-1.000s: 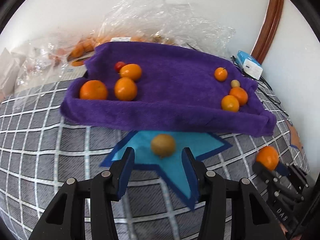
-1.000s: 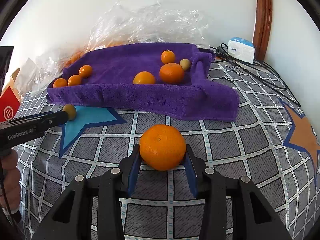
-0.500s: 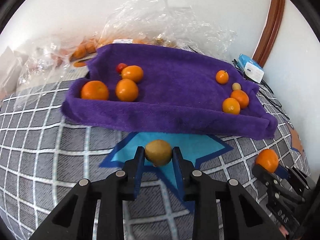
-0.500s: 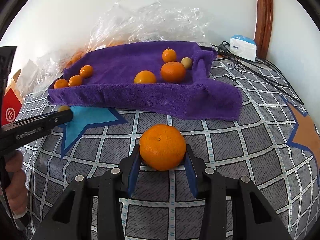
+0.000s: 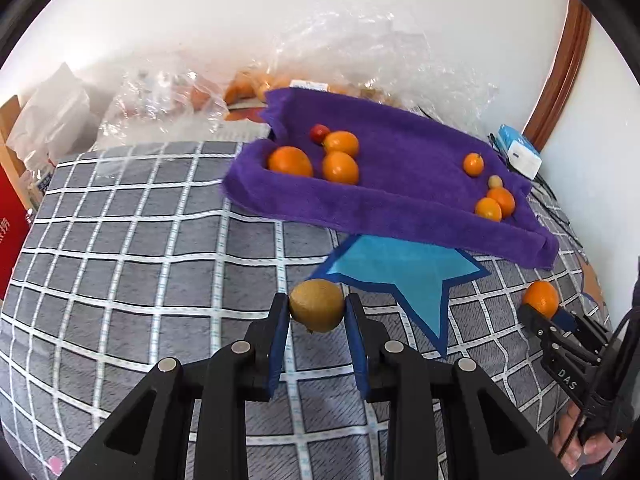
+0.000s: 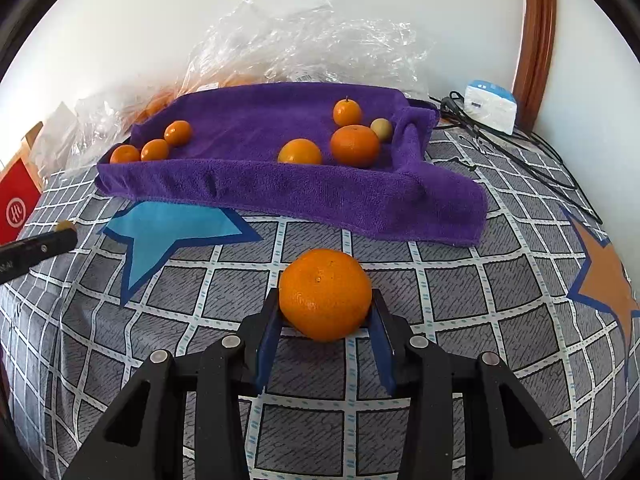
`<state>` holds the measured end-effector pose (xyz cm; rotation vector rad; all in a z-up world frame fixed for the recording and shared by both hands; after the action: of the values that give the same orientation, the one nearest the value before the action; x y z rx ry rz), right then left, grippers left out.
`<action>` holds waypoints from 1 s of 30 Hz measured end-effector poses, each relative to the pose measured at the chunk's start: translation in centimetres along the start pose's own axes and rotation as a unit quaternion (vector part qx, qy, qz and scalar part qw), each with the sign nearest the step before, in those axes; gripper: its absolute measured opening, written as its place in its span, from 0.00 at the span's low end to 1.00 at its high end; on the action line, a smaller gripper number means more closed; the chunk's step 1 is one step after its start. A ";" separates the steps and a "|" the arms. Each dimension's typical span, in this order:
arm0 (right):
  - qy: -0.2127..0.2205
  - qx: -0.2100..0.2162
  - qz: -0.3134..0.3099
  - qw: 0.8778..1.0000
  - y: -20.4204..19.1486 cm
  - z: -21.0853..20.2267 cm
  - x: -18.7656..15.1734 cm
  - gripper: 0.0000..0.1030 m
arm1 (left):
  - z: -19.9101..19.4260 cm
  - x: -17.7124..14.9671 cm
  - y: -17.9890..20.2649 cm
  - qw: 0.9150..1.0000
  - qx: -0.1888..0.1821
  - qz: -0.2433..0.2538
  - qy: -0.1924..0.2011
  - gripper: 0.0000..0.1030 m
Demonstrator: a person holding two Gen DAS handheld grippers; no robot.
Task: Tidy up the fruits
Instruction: 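Carry the held orange and yellow fruit over the purple towel with both tools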
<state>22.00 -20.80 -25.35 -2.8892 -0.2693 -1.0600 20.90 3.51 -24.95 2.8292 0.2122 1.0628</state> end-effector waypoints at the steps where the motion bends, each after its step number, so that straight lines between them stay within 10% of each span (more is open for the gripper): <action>1: 0.000 0.002 -0.001 1.000 -0.1 0.0 0.0 0.40 | -0.2 0.1 -0.1 1.000 0.000 0.001 0.001 0.26; 19: 0.047 0.005 0.004 0.999 -0.4 -1.7 10.3 0.40 | -0.6 7.8 -0.6 0.999 -0.009 -0.025 0.027 0.26; 30: 0.013 0.030 0.004 0.999 0.4 6.2 15.7 0.40 | 2.4 11.7 -1.1 0.999 -0.010 -0.035 0.021 0.26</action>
<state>37.76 -18.21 -19.95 -2.8201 -0.2827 -1.0680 31.10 6.39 -19.42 2.7620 0.3007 1.1035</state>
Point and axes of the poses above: each gripper's, at about its wrist camera, not at the fingertips, and z roughly the way its jaws point, y to its right, x to its top, the point moved 9 cm from there along z, roughly the way its jaws point, and after that the axes turned 4 degrees about y, right-handed, at the moved point
